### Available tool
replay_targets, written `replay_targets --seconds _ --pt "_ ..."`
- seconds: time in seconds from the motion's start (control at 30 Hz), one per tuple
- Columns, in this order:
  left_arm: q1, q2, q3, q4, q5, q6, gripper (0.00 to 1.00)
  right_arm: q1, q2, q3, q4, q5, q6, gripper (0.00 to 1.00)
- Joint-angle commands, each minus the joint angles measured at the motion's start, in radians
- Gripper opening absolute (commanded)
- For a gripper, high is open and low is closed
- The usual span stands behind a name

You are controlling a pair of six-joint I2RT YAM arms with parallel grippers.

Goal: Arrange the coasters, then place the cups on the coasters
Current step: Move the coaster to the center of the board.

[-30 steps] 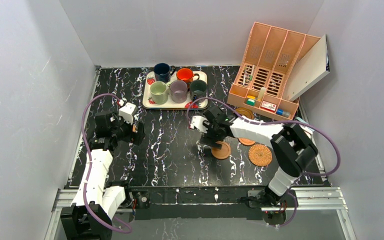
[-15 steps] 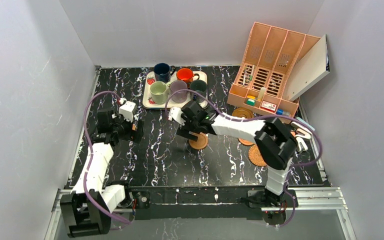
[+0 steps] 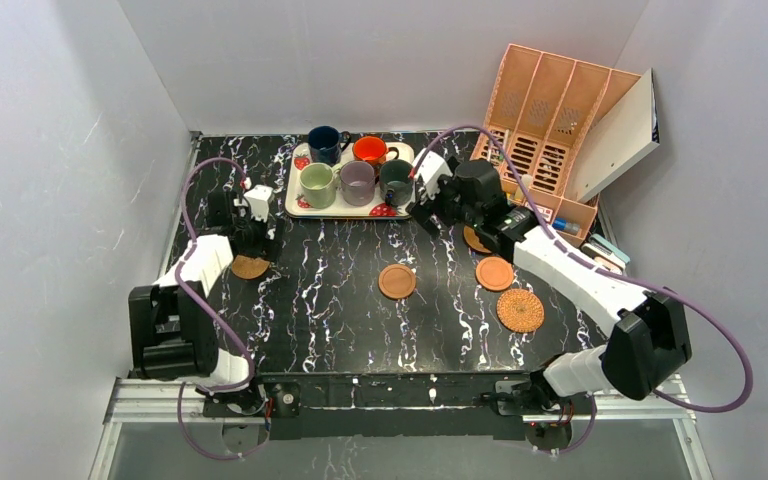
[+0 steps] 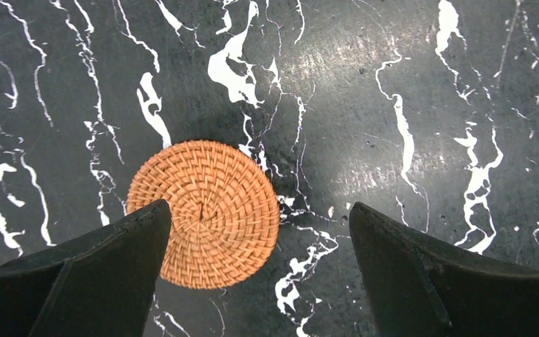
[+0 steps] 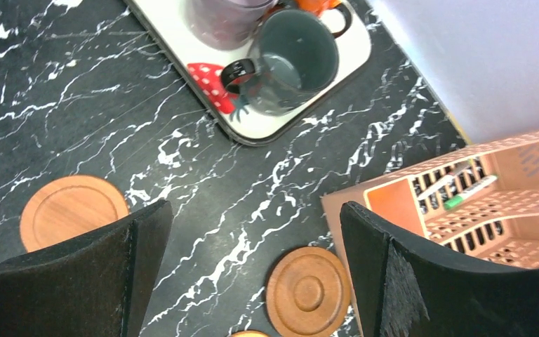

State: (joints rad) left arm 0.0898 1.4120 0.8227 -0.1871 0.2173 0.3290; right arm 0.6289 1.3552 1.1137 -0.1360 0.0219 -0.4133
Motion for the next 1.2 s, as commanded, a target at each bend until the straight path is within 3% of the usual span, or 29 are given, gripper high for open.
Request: replay_targets --seconds 0.0,0.63,0.9,1.17 --pt "-0.001 0.056 0.049 0.002 0.022 -0.027 0.95 0.013 0.027 -0.016 0.018 -0.027 0.016 0.99" --pt "-0.043 0.050 0.032 -0.027 0.093 -0.009 0.98 -0.037 -0.008 -0.049 0.063 0.044 -0.009 0.99" --pt "-0.347 -0.043 0.022 -0.037 -0.089 0.056 0.98 -0.067 -0.016 -0.061 0.085 0.056 -0.002 0.99" --pt "-0.584 0.011 0.109 -0.048 -0.129 0.111 0.98 -0.114 -0.048 -0.068 0.101 0.069 0.001 0.99"
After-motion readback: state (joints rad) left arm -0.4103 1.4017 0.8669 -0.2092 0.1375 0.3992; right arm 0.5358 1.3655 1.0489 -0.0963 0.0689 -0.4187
